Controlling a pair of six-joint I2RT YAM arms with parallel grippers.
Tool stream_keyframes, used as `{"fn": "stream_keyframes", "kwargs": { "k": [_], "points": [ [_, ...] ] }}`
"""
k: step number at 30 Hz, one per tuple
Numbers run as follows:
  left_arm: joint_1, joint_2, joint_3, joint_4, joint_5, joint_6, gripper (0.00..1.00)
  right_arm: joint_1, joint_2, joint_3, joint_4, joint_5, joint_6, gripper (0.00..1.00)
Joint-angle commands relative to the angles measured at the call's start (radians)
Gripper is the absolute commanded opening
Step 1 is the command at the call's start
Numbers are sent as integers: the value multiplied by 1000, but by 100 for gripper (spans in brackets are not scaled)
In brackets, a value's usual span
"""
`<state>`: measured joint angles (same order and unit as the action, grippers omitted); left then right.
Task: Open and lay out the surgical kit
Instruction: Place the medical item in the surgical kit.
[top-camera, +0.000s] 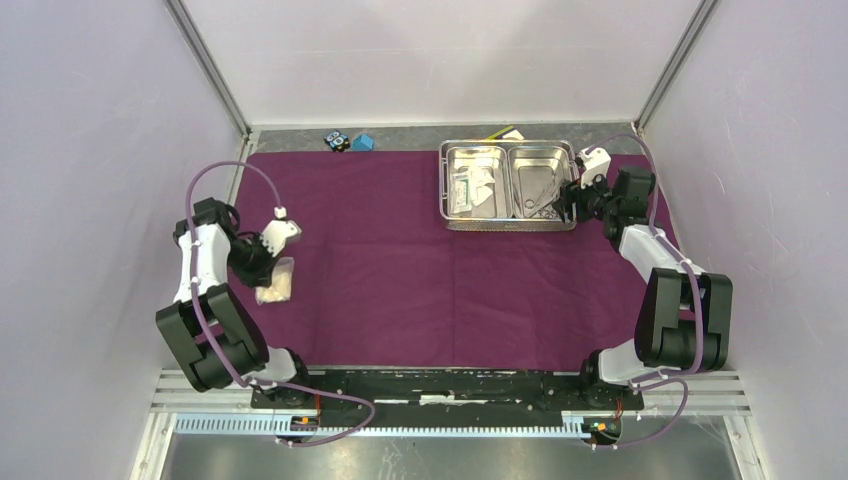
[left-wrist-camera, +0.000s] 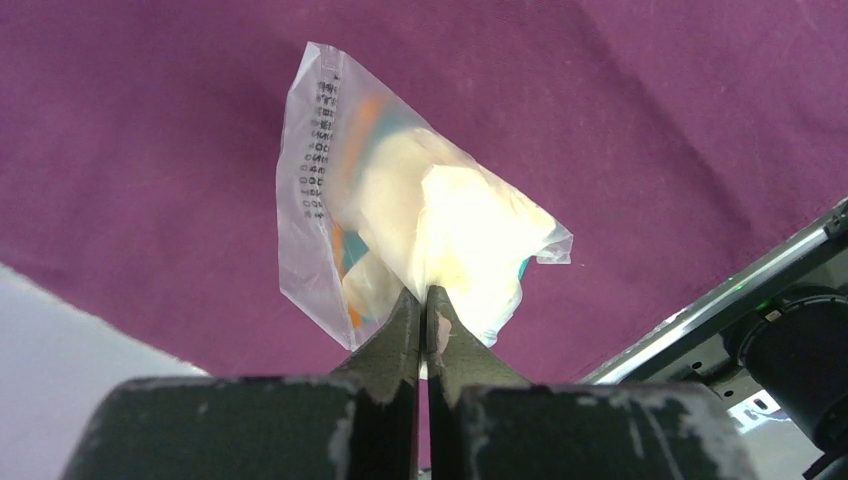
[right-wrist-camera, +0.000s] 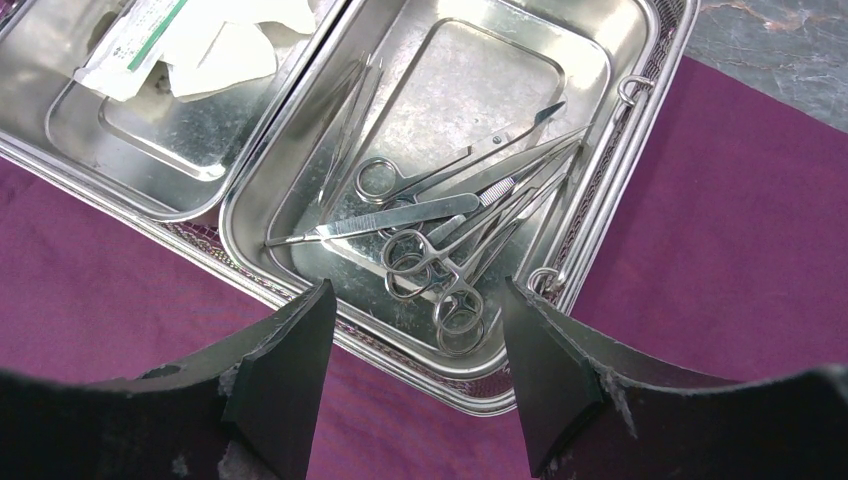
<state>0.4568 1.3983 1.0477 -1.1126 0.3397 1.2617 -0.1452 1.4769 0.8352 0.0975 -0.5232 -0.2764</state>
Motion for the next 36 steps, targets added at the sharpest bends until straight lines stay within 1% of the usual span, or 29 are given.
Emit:
{"fn": "stream_keyframes", "kwargs": {
  "k": [1, 7, 12, 18, 24, 28, 31, 33, 36],
  "points": [
    [20, 21, -54, 57, 24, 156, 2, -4, 4, -7, 31, -13, 3, 69],
    [66, 93, -39, 71, 15, 184, 2, -4, 6, -10, 31, -6, 0, 69],
    [80, 126, -59, 101, -3, 200, 2, -5, 1, -12, 31, -2, -1, 69],
    [82, 149, -93, 156, 13, 177, 8, -5, 2, -13, 31, -4, 0, 69],
    [81, 162, -103, 172, 27, 166, 9, -7, 2, -15, 31, -4, 1, 69],
    [81, 153, -108, 189, 18, 167, 23, -7, -1, -17, 31, -4, 2, 69],
    [82, 144, -102, 195, 23, 161, 29, -7, -3, -17, 31, -4, 2, 69],
    [82, 136, -93, 193, 30, 150, 39, -7, -5, -18, 31, -5, 3, 69],
    [81, 111, -74, 194, 46, 133, 60, -7, -11, -18, 31, -3, 2, 69]
  ]
}}
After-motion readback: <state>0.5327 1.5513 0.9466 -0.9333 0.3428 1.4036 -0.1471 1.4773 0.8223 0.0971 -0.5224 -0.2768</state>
